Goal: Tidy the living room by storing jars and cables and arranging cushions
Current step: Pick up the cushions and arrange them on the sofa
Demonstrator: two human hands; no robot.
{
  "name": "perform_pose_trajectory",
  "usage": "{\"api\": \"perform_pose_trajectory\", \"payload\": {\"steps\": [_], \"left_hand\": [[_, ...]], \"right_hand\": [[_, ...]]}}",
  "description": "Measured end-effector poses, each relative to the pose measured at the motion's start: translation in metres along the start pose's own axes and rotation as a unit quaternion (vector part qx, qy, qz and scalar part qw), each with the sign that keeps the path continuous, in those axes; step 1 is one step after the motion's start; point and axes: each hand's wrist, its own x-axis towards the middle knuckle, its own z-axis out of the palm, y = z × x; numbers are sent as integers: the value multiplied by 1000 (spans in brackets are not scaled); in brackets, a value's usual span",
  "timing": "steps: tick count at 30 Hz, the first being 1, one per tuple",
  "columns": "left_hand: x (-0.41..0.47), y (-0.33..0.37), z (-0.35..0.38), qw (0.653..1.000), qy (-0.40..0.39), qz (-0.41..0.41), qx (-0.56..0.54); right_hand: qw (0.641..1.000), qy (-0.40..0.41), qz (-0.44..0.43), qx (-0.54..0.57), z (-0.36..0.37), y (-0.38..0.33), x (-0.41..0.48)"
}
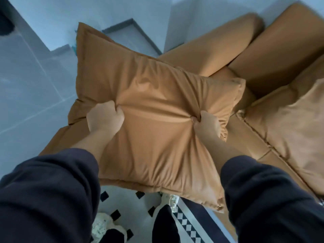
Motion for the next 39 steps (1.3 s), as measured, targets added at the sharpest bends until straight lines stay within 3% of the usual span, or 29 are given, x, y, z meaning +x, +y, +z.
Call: {"api": "perform_pose_trajectory", "payload": {"steps": [10,15,23,26,33,39], "left_hand": [[44,225,8,993,51,75,-71],[66,292,22,984,59,134,-103],[101,330,54,958,54,262,-100],[105,327,80,948,44,306,-79],[128,331,88,944,32,324,-50],[139,340,76,940,70,328,-62]], "right_hand": [[993,94,67,18,-123,115,125],[974,140,130,123,-164,144,192],[898,145,209,360,-179,171,280],[876,143,190,419,-160,171,306],[863,140,183,450,-151,164,342],[819,148,158,532,-191,138,349]]}}
